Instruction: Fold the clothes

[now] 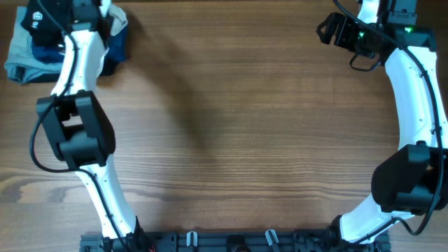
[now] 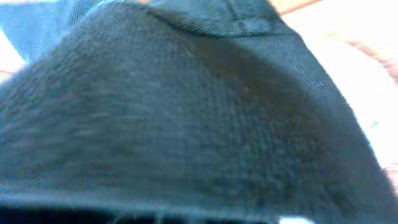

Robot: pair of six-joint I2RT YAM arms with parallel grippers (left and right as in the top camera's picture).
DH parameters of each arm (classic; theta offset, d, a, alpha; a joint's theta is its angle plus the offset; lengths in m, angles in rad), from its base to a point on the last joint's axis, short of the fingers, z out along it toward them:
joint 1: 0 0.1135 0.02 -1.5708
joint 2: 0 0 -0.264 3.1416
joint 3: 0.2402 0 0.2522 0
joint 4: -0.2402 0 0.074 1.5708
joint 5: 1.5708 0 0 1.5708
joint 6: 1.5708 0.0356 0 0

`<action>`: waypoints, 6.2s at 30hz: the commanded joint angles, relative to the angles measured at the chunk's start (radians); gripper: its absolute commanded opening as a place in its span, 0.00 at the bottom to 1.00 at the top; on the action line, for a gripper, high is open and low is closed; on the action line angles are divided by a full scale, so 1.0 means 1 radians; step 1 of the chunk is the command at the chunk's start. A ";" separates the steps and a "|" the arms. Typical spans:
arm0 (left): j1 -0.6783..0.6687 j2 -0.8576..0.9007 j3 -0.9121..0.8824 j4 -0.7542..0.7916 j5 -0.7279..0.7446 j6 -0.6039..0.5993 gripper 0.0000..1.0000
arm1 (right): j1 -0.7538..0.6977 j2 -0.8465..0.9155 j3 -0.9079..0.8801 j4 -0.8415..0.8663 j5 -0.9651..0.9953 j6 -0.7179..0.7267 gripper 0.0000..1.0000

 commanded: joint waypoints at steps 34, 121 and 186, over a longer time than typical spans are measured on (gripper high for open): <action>0.120 0.073 0.010 0.280 0.053 -0.662 1.00 | 0.009 0.027 -0.009 0.011 0.013 -0.019 1.00; -0.025 -1.891 -1.657 0.235 0.667 -0.346 1.00 | 0.008 0.027 -0.009 0.013 0.024 -0.018 0.99; 0.016 -2.268 -1.948 0.390 0.602 -0.457 1.00 | 0.008 0.027 -0.009 0.013 0.024 -0.018 1.00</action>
